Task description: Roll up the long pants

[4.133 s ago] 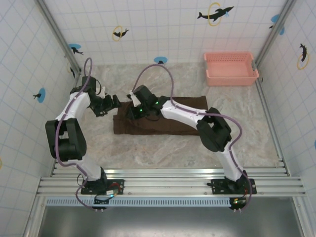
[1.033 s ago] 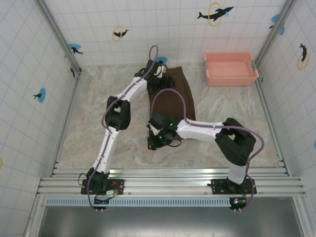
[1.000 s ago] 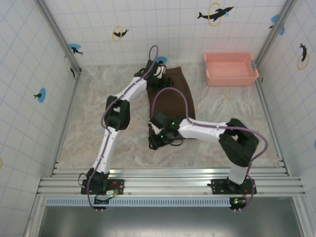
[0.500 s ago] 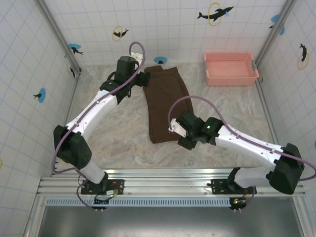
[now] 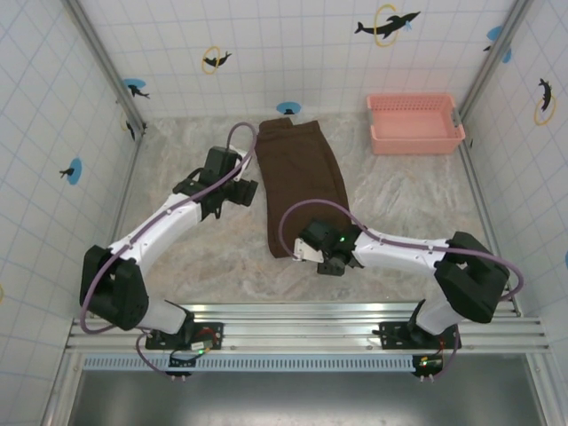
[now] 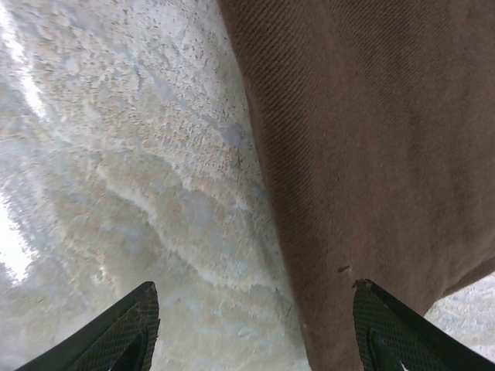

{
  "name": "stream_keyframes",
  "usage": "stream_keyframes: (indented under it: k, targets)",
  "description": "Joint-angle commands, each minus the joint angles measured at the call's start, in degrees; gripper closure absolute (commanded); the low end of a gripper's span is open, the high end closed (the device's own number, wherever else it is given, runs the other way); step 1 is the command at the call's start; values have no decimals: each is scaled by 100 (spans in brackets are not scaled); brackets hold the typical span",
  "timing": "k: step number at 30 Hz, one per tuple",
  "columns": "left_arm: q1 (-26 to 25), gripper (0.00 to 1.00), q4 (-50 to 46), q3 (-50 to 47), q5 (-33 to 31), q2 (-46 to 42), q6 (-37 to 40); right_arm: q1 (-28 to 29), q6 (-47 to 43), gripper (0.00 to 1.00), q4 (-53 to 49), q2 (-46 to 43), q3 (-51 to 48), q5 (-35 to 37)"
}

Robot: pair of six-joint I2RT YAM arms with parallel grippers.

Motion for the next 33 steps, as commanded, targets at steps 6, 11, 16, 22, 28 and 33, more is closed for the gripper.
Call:
stream_keyframes:
  k: [6,11,16,22,28,33]
  targets:
    - [-9,3,-517,50,253,-58,-227,-244,-404,47,479,1006,363,204]
    - [-9,3,-777,224,379,-89,-91,-315,-578,77,63,1126,857,-404]
    - [-8,3,-1393,496,141,101,28,-270,-456,92,-1143,1320,1731,-1364]
    - [-8,3,-1385,412,175,-109,72,-162,-156,98,-2215,1478,2551,-2599]
    - [-9,3,-1520,470,272,-149,63,-381,-114,98,-2989,1917,3353,-3878]
    - [-14,3,-1550,421,351,-176,-10,-903,-210,97,-3948,2811,4703,-4535]
